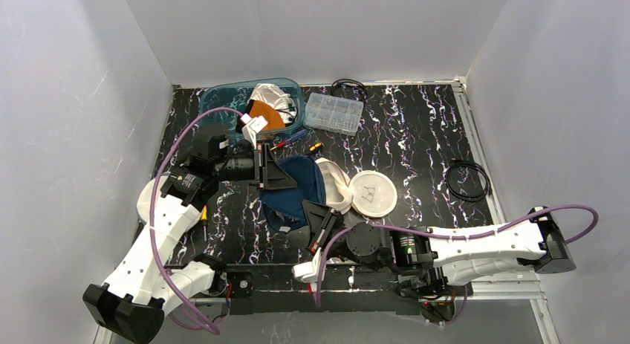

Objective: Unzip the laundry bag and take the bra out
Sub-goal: Pick up the bra from the laundry bag.

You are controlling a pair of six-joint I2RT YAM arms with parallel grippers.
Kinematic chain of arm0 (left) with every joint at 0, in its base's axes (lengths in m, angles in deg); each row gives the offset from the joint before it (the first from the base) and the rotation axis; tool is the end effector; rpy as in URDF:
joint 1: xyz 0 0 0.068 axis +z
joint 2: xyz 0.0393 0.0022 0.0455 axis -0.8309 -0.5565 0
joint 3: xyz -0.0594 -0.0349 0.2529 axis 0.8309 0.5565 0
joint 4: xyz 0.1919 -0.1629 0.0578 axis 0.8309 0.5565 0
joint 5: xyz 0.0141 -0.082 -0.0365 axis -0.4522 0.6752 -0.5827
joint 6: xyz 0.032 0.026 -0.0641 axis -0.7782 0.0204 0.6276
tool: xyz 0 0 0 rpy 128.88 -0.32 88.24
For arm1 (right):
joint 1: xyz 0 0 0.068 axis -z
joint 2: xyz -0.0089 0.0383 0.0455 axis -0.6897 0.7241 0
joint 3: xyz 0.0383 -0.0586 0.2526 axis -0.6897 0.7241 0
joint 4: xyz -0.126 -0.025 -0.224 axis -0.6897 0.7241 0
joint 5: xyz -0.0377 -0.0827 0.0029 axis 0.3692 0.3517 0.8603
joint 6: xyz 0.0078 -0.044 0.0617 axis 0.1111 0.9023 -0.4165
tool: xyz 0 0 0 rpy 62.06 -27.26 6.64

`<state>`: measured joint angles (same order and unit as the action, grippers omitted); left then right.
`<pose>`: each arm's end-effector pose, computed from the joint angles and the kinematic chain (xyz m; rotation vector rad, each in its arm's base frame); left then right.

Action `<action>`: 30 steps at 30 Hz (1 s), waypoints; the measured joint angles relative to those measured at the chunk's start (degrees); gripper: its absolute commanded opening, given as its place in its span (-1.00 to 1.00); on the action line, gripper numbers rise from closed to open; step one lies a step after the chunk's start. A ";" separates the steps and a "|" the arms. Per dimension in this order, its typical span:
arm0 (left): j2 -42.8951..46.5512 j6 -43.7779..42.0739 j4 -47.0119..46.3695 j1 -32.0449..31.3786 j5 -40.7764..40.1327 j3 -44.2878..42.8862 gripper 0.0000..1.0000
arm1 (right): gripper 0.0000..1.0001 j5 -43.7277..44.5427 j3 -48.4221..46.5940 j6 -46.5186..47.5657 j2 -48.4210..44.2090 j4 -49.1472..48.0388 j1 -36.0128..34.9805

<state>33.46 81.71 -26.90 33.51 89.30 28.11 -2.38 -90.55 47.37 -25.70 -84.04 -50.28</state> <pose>0.1840 -0.1304 0.3589 0.4489 2.0595 -1.4582 0.0164 0.2758 0.3143 -1.6986 0.3841 -0.4285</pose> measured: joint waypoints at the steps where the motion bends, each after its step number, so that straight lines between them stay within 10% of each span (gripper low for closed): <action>1: 0.02 0.42 -0.68 0.00 0.22 0.09 -0.79 | -0.28 -0.02 0.00 -0.04 0.00 0.04 0.00; 6: 0.04 2.05 -2.10 0.00 -0.42 0.09 -1.00 | 0.95 -0.94 0.00 -2.54 0.00 0.66 -0.07; 14: 0.02 2.95 -1.14 0.17 -5.62 -1.38 -1.00 | 0.97 -2.34 -7.72 -12.52 2.64 9.09 -4.55; 21: 0.15 4.50 -1.05 1.31 -13.35 -3.37 -1.00 | 0.97 -3.23 -46.66 -45.86 18.21 19.98 -3.23; 25: 0.87 5.20 -0.48 1.57 -20.98 -3.91 -1.00 | 0.97 -11.76 -58.03 -70.27 21.59 19.28 15.54; 30: 2.01 5.25 0.85 1.62 -31.98 -6.01 -1.00 | 0.97 -21.49 -39.87 -100.19 14.80 13.03 45.97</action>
<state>35.48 86.95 -26.04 35.13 57.33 22.10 -23.87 -130.42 -52.82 -10.90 -71.01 -4.31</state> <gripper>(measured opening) 0.063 0.985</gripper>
